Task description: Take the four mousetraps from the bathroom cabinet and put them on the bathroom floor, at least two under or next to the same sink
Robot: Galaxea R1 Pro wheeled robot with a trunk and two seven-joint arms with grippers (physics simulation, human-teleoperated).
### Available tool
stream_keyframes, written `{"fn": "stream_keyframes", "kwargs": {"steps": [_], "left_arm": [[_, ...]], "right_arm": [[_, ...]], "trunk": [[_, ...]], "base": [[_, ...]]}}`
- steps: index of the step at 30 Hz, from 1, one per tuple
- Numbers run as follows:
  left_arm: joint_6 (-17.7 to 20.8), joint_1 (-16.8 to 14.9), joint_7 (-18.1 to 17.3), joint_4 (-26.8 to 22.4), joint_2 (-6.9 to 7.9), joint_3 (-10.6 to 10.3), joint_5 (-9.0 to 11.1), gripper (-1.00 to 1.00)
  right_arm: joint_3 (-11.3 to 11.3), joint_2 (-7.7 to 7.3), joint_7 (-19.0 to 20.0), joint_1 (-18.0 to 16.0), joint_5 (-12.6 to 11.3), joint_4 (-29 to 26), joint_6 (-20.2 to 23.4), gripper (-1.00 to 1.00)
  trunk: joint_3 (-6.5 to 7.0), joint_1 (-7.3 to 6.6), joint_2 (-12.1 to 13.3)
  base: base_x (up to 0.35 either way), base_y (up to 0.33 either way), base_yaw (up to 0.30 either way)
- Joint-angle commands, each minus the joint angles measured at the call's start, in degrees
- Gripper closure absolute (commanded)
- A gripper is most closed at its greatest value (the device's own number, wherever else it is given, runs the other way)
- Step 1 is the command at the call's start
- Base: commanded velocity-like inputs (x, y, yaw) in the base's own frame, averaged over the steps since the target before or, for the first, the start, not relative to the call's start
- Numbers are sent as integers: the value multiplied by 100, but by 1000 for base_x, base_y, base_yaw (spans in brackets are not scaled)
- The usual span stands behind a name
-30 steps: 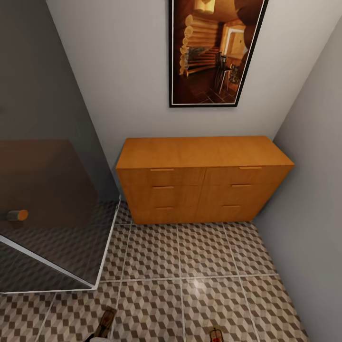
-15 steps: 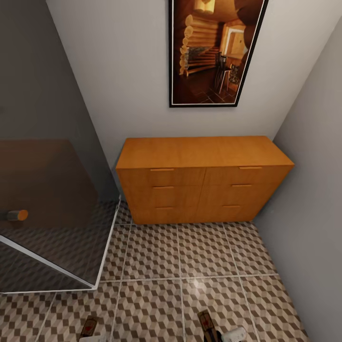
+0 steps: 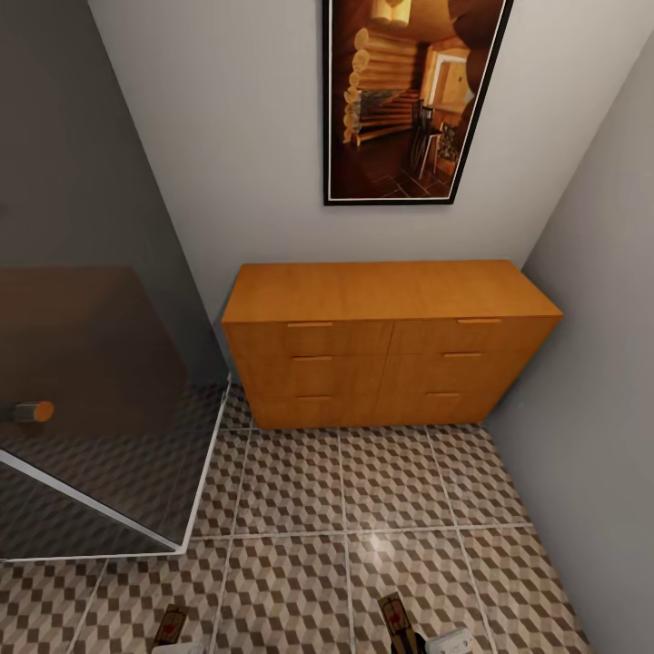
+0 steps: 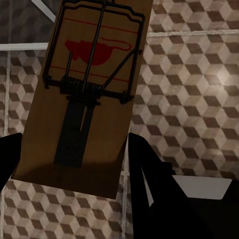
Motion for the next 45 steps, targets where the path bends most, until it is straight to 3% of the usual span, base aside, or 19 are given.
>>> {"fn": "stream_keyframes", "kwargs": {"steps": [1,16,45], "left_arm": [[3,-2,71,-11,2,-49,-17,100],[3,2,71,-11,1,-49,-16,100],[8,3,71,29,-22,-49,-21,100]], "right_arm": [[53,-7,-42,-5,-74,-1,-18,100],[49,-7,-49,-5,-80,0,-27,100],[49,-7,-49,-5,-80,0,-28,100]], "trunk": [[-9,3,-9],[-1,3,-9],[250,3,-9]], "base": [[0,0,0],[0,0,0],[0,0,0]]}}
